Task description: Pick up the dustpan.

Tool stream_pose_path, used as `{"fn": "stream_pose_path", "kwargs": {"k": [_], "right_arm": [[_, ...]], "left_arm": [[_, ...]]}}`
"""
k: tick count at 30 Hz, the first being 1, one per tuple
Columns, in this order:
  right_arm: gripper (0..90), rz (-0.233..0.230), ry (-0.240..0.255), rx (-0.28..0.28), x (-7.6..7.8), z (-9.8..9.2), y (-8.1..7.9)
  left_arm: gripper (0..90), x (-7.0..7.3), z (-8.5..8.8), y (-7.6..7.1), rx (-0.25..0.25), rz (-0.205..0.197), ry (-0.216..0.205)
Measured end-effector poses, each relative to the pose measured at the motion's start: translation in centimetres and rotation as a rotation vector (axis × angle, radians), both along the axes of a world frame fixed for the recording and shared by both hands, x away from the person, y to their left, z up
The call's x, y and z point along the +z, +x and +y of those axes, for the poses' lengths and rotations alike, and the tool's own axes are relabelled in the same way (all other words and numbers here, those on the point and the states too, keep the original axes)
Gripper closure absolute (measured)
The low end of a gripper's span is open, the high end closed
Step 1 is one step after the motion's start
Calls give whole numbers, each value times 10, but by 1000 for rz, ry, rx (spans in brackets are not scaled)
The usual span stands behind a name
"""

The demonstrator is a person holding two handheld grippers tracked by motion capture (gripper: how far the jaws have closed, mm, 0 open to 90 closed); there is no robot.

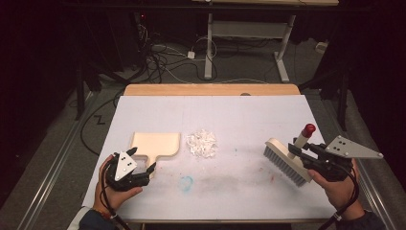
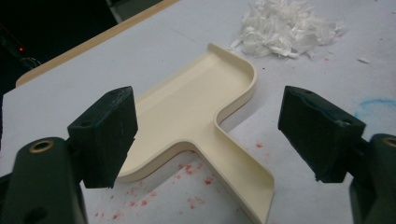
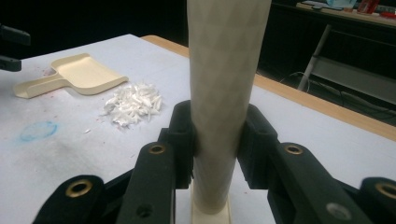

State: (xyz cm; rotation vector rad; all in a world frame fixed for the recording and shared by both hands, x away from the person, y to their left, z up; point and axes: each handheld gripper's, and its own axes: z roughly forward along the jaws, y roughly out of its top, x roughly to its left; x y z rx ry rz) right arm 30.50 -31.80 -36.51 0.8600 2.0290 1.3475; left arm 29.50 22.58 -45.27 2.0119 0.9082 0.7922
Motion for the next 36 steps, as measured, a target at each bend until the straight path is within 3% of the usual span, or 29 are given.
{"fn": "stream_pose_path", "kwargs": {"k": [6,8,11,14,17,19,21,24,28,34,36], "right_arm": [[706,7,-11,-10,-3,0,4],[706,-2,-10,-25,-3,0,4],[706,-14,0,-53,-2,0,8],[706,-25,13,-78,-1,0,10],[706,-25,14,-84,-3,-1,13],[706,-19,9,-86,-4,-1,15],[706,-27,8,-100,-4,-1,15],[705,-37,23,-119,-3,-2,18],[706,-28,14,-106,-6,4,24],[705,-18,10,-96,-9,5,26],[705,-14,10,-92,-9,5,25]], "left_arm": [[190,0,3,-1,7,24,-46],[190,0,1,-1,5,35,-40],[195,0,-3,-4,42,66,-37],[207,-1,-9,-9,133,153,-42],[216,-4,-13,-16,202,231,-87],[218,-9,-16,-17,217,299,-118],[219,-13,-23,-11,216,342,-102],[225,-17,-30,9,267,362,-61],[248,-28,-25,35,324,419,-70],[335,-27,-17,55,317,424,-66],[428,-26,-17,56,303,426,-55]]}}
